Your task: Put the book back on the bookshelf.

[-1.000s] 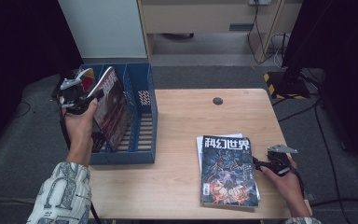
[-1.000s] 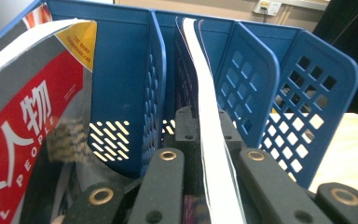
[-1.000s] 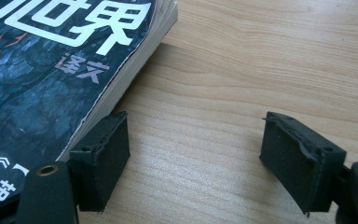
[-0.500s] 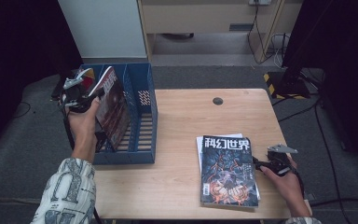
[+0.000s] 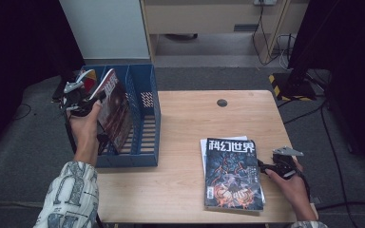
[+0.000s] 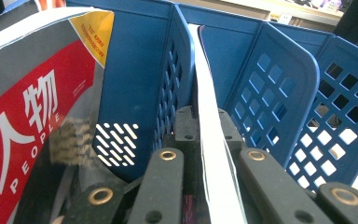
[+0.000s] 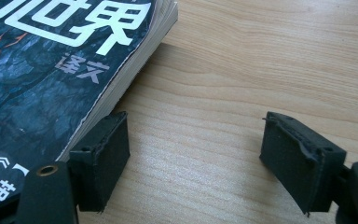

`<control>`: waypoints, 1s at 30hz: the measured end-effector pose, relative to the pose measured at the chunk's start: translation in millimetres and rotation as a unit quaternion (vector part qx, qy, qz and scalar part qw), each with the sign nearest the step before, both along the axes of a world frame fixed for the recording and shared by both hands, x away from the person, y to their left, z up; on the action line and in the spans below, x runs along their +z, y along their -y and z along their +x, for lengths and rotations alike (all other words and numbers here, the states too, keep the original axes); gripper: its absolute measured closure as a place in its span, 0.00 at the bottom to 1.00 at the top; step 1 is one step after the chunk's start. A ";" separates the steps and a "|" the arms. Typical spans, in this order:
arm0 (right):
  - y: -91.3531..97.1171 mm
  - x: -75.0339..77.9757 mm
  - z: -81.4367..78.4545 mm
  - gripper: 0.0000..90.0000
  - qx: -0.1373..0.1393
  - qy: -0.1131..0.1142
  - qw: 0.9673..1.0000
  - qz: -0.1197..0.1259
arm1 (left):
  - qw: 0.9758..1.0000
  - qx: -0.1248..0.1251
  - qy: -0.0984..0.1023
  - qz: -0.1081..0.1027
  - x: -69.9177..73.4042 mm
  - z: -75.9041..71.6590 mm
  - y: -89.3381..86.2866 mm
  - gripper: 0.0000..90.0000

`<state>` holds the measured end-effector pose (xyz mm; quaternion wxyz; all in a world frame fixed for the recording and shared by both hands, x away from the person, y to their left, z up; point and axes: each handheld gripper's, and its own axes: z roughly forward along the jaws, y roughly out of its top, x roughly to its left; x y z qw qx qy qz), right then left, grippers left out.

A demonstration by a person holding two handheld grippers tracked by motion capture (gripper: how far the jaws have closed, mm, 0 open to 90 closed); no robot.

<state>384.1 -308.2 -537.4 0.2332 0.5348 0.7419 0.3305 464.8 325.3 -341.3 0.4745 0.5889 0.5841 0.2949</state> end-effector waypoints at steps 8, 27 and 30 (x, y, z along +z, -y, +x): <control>0.0 0.0 0.0 0.26 0.000 0.000 1.000 0.000 | 1.000 0.002 -0.005 -0.002 -0.1 -0.4 -0.6 0.92; 0.0 0.0 0.0 0.26 0.000 0.000 1.000 0.000 | 1.000 -0.004 -0.016 0.012 0.8 -4.1 -2.3 0.90; 0.0 0.0 0.0 0.26 0.000 0.000 1.000 0.000 | 1.000 -0.005 -0.016 0.014 0.6 -4.2 -2.3 0.89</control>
